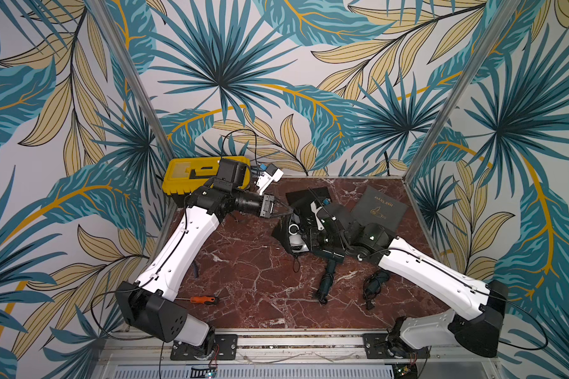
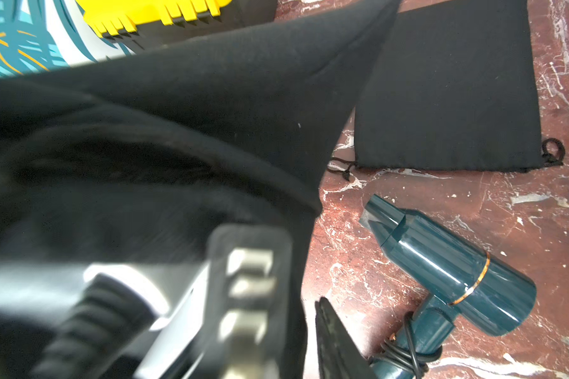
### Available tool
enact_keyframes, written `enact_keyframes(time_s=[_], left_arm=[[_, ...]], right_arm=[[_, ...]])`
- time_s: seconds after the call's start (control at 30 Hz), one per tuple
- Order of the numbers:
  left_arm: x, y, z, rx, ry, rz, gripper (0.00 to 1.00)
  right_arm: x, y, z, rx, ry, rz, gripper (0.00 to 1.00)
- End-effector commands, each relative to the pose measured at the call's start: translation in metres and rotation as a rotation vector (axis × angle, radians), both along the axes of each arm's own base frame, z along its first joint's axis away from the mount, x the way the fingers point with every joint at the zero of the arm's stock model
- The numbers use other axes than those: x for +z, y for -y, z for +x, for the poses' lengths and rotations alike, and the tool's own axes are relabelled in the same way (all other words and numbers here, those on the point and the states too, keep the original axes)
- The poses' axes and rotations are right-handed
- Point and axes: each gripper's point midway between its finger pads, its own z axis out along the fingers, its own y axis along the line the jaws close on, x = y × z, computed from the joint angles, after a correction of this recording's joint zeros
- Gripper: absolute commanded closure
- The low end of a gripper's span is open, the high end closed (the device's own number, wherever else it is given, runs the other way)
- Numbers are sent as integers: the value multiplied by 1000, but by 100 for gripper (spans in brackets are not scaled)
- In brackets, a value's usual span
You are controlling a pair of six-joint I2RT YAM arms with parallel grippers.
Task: Pack away hair dryers
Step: Place the hair dryer in the drawstring bag.
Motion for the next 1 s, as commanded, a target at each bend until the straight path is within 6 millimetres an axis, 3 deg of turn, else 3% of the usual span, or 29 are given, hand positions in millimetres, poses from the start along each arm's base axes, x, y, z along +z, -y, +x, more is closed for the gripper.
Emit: enact_keyframes(time_s=[0.0,0.13,0.27,0.5,0.67,0.8,0.97], left_arm=[[47,-4,-13,-36,134,-85,100],[45,-7,-10,-22,132,-83,100],[31,-11,2,36,122,-44,100],[-13,-26,35,206,81,76,100],[-29,-33,47,266,51,104,100],[-20,-34,45,257,63,81,100],[18,-35,31,189,114,-8,100]], right_arm=[[-12,3,5,-12,3,-36,66],[-9,10,7,-35,26,-55,76],[3,18,8,-55,73,-51,100],[44,19,11,-48,167,0,100],[52,11,14,-9,161,-13,100],[65,8,16,-10,190,17,100],[77,-1,16,34,205,47,100]])
